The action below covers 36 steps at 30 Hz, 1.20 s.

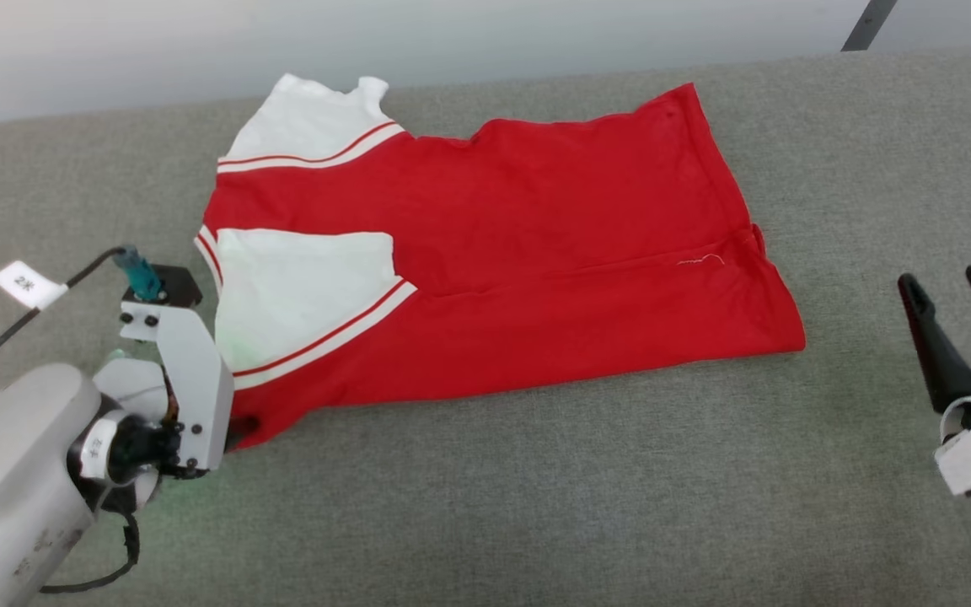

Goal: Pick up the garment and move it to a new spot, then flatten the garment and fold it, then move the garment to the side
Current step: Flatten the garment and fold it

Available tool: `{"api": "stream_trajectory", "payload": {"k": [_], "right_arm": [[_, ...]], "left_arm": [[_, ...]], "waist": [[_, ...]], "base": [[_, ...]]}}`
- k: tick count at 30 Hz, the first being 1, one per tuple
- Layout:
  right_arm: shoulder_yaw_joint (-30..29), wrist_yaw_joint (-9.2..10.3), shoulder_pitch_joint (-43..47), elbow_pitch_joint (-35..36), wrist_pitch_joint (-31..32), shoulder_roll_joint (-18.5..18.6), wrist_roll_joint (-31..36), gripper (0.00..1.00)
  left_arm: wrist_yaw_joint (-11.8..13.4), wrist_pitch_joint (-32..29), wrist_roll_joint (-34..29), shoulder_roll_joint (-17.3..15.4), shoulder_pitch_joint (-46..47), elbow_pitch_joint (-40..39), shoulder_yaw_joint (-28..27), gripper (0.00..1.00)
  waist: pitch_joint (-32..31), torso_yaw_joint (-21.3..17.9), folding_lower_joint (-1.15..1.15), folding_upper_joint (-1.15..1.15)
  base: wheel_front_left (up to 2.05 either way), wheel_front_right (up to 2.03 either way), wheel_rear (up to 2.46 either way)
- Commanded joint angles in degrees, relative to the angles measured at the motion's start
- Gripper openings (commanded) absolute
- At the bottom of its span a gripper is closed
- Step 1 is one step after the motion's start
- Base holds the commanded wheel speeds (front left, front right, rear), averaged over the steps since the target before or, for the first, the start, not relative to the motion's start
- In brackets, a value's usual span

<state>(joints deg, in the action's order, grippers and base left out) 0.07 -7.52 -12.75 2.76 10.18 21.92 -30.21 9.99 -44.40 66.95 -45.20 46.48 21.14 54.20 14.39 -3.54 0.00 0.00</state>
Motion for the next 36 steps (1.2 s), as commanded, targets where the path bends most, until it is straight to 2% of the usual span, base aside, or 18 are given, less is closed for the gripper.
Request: {"api": "stream_trajectory", "payload": {"k": [1, 10, 12, 22, 30, 36], "right_arm": [[-0.7, 0.07, 0.9, 1.0, 0.8, -0.6, 0.5, 1.00], [-2.8, 0.07, 2.8, 6.6, 6.3, -3.0, 1.1, 1.00], [-2.4, 0.06, 2.7, 7.3, 8.1, -2.8, 0.6, 1.00], [0.4, 0.06, -1.3, 5.6, 20.4, -1.6, -3.3, 1.00], [2.9, 0.06, -10.1, -5.3, 29.9, -0.7, -2.8, 1.00], [5.2, 0.06, -15.1, -15.3, 34.5, -2.0, -2.4, 1.00]], "left_arm": [[-0.3, 0.4, -0.2, 0.5, -0.7, 1.4, 0.1, 1.00], [-1.2, -0.6, 1.4, 3.4, -1.4, 9.9, 0.7, 1.00], [-2.1, -1.4, 2.1, 4.3, -1.3, 10.6, 0.8, 0.00], [-4.2, 0.4, 1.8, 6.6, 1.9, 12.5, -0.1, 0.00], [-5.7, 1.4, 1.1, 9.8, 4.8, 13.5, 0.2, 0.00], [-6.9, 1.7, 0.6, 11.7, 6.2, 15.1, 0.6, 0.00]], "waist": [[0.2, -0.1, 0.00, 0.00], [1.1, -0.1, 0.00, 0.00], [1.4, 0.1, 0.00, 0.00], [3.5, 1.5, 0.00, 0.00], [5.9, 4.2, 0.00, 0.00], [7.0, 5.7, 0.00, 0.00]], "base": [[0.00, 0.00, 0.00], [0.00, 0.00, 0.00], [0.00, 0.00, 0.00], [0.00, 0.00, 0.00], [0.00, 0.00, 0.00], [0.00, 0.00, 0.00]]}}
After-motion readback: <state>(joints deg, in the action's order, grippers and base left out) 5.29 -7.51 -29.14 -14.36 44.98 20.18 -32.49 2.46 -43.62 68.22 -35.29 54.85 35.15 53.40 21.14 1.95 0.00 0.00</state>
